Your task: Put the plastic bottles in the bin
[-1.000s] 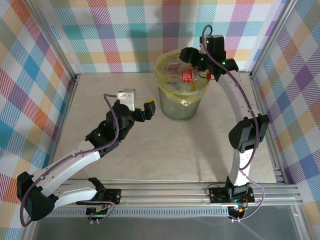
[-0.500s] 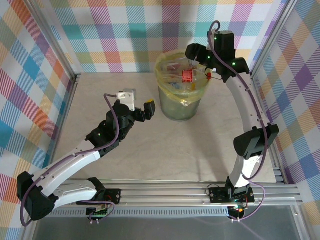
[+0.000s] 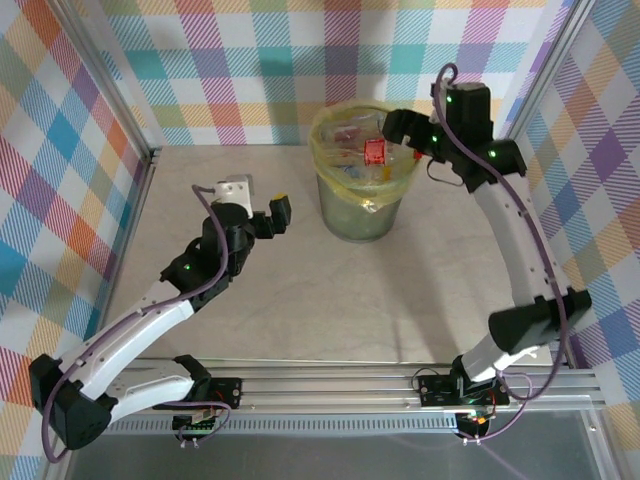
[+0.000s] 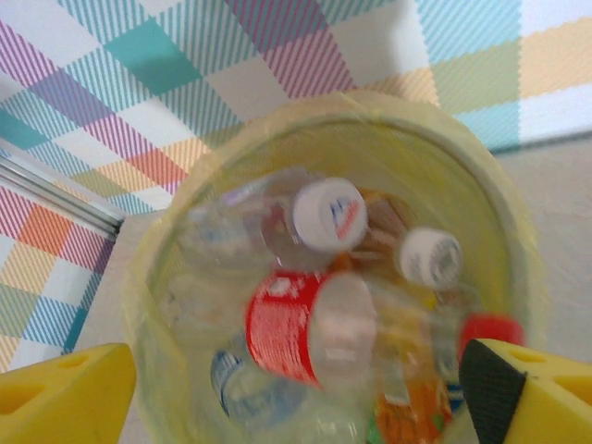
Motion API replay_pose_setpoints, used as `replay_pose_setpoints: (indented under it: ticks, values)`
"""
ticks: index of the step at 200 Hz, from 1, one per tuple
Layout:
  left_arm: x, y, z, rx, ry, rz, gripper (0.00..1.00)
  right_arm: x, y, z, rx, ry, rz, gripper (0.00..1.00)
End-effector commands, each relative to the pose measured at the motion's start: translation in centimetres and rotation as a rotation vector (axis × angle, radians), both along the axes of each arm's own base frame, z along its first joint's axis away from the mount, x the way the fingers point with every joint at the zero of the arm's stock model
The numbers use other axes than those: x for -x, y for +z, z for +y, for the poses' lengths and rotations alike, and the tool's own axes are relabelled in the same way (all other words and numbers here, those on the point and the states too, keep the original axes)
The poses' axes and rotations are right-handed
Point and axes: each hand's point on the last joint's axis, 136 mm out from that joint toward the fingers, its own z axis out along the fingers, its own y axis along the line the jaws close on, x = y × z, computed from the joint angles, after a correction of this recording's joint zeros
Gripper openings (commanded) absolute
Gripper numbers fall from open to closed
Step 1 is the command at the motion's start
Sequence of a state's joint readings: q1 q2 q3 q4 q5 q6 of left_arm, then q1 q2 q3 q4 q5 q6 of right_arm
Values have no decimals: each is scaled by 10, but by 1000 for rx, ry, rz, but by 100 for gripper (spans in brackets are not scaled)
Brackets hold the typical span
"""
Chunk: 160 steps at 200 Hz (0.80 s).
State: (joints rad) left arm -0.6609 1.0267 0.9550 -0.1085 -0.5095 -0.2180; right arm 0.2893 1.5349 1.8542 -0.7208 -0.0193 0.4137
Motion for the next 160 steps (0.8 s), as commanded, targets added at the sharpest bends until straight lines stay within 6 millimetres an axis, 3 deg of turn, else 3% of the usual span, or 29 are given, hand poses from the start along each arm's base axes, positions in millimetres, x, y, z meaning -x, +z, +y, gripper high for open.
replay_pose_setpoints:
  ticks: [1,54,87,119,160]
  values:
    - [10,1,30,5,86,-10,100,30,1,-17,37,-37,-29,97]
    - [32,-24,77,-19,218,-2,100,99,-48,-69,115,-198,7,100]
    - [43,-49,99,-47,295,24,100,126,-87,-94,183,-278,64,100]
    - [50,-66,115,-62,350,7,100,136,-124,-118,275,-372,108,100]
    - [51,-85,131,-63,401,-21,100,132,-153,-136,315,-455,57,100]
